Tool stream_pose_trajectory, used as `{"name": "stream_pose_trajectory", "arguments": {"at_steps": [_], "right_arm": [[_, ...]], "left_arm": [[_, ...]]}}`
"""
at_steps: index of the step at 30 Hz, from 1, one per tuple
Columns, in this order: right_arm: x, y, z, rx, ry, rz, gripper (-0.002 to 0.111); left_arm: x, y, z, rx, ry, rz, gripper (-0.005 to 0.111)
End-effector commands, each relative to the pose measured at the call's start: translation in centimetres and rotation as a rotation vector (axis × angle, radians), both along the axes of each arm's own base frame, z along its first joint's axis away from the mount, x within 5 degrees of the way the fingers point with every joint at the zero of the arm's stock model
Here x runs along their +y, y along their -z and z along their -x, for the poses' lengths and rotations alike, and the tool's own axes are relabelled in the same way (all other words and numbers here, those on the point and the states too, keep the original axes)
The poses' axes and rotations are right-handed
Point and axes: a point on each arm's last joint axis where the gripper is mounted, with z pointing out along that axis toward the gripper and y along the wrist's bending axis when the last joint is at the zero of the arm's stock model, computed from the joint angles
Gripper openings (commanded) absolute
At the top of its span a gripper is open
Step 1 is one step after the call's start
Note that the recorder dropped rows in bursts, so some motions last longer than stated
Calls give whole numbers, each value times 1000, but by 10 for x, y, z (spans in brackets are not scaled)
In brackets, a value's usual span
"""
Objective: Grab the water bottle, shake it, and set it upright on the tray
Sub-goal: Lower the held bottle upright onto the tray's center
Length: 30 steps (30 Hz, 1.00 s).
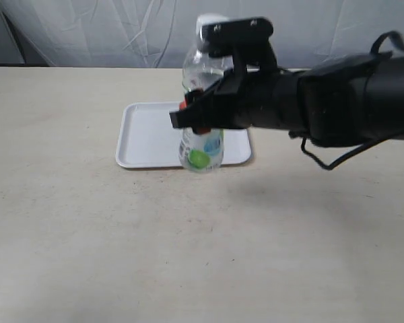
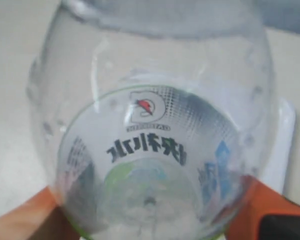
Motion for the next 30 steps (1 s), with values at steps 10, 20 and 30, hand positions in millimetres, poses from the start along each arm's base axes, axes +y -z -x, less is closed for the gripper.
{"name": "stream_pose_trajectory", "arguments": {"at_steps": [10,20,30], "right_arm": [[-10,-33,-8,-132,109,21,-1],[-5,-32,-16,-143,209,53,-1],[-5,-32,-13,-170,285,103,-1]], "left_arm": [[0,0,0,-10,1,5,0],[0,0,0,-10,1,6,0],[0,0,0,-10,1,5,0]]}}
